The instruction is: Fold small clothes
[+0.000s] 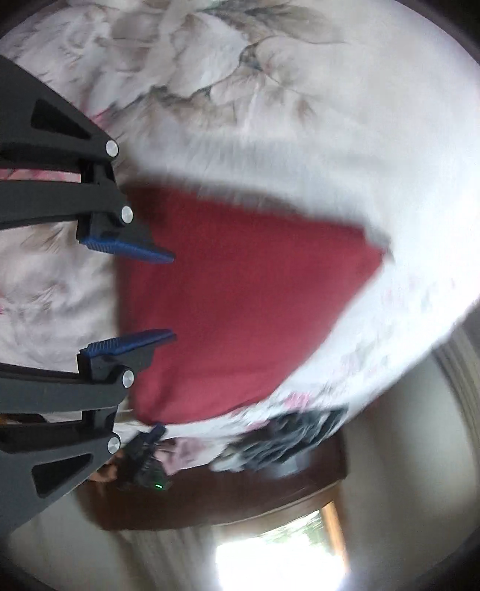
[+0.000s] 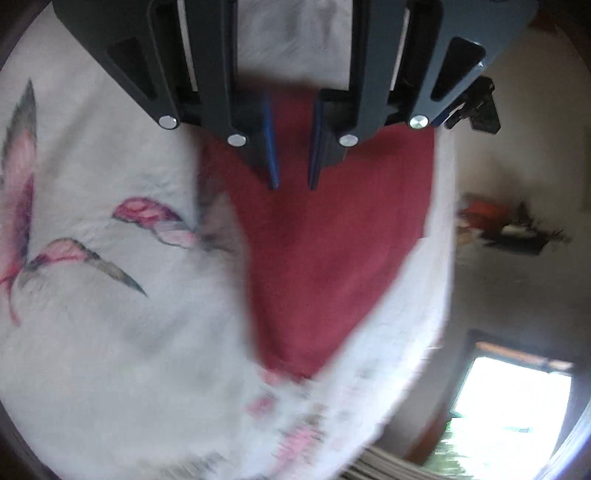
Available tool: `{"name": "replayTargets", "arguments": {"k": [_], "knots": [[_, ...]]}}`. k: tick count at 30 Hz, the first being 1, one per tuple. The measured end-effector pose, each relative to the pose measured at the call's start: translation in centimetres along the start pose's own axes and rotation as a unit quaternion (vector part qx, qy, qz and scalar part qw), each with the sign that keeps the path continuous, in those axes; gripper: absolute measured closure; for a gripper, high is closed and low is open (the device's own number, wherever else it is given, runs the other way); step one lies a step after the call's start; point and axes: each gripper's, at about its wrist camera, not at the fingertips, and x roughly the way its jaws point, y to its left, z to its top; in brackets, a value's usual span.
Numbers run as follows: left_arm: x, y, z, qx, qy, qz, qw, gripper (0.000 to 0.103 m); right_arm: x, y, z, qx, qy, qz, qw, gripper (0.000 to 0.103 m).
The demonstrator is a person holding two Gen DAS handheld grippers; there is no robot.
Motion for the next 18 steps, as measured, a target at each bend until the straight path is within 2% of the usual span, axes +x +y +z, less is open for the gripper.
{"name": "replayTargets", "arguments": {"k": [1, 2, 3, 4, 5, 6, 7, 8, 10, 11, 12, 13, 14, 15, 17, 18], "knots": [[0.4, 1.5, 0.4, -0.018, 0.008, 0.01, 0.9997, 0.076, 0.3, -1.0, 0.2, 0.016, 0.003, -0.012, 1.0, 0.1], [0.3, 2.2, 0.5, -0.029, 0.007, 0.002, 0.9996, 0.081, 0.1, -1.5, 0.4, 0.027, -0.001, -0.018, 0.999, 0.1], [-0.7, 2.8, 0.6, -0.034, -0.007, 0.002, 0.9994, 0.081, -0.9, -1.4, 0.5, 0.025, -0.016, -0.03, 0.999, 0.097], [-1.7, 3.2, 0.4, -0.037, -0.02, 0.0, 0.9991, 0.08, -1.7, -0.6, 0.4, 0.011, -0.026, -0.044, 0.999, 0.09], [-2.8, 3.9, 0.2, -0.043, -0.033, -0.001, 0.9985, 0.07, -2.6, 0.4, 0.0, -0.011, -0.034, -0.066, 0.997, 0.086], [-3.8, 4.5, -0.1, -0.049, -0.047, 0.0, 0.9977, 0.064, -3.5, 2.7, -0.9, -0.058, -0.044, -0.095, 0.993, 0.083], [-5.0, 5.3, -0.7, -0.057, -0.057, -0.01, 0.9967, 0.061, -3.9, 5.0, -2.0, -0.109, -0.049, -0.117, 0.986, 0.081], [-5.8, 5.6, -1.3, -0.062, -0.061, -0.02, 0.996, 0.06, -3.8, 7.8, -3.8, -0.172, -0.053, -0.146, 0.973, 0.078], [-7.0, 6.1, -2.8, -0.073, -0.071, -0.037, 0.9941, 0.053, -2.4, 12.2, -7.6, -0.28, -0.058, -0.181, 0.941, 0.053], [-7.2, 6.3, -3.5, -0.077, -0.076, -0.045, 0.9931, 0.05, -1.2, 14.7, -9.9, -0.334, -0.064, -0.197, 0.92, 0.047], [-7.6, 6.3, -4.5, -0.081, -0.081, -0.06, 0.9916, 0.049, 0.4, 17.4, -13.0, -0.395, -0.07, -0.209, 0.892, 0.034], [-8.0, 6.5, -5.3, -0.082, -0.086, -0.07, 0.9905, 0.049, 2.0, 19.6, -15.8, -0.444, -0.077, -0.217, 0.866, 0.025], [-8.0, 6.3, -5.9, -0.081, -0.089, -0.074, 0.9899, 0.047, 3.8, 21.6, -18.5, -0.491, -0.085, -0.223, 0.838, 0.023], [-8.4, 6.3, -6.6, -0.082, -0.095, -0.076, 0.9892, 0.046, 5.0, 22.7, -20.4, -0.523, -0.089, -0.225, 0.818, 0.022], [-8.9, 6.0, -7.6, -0.08, -0.107, -0.073, 0.9883, 0.036, 8.6, 25.4, -24.5, -0.588, -0.094, -0.234, 0.769, 0.02], [-9.4, 5.9, -8.1, -0.078, -0.116, -0.069, 0.9878, 0.034, 9.5, 26.3, -25.5, -0.602, -0.09, -0.234, 0.758, 0.02]]}}
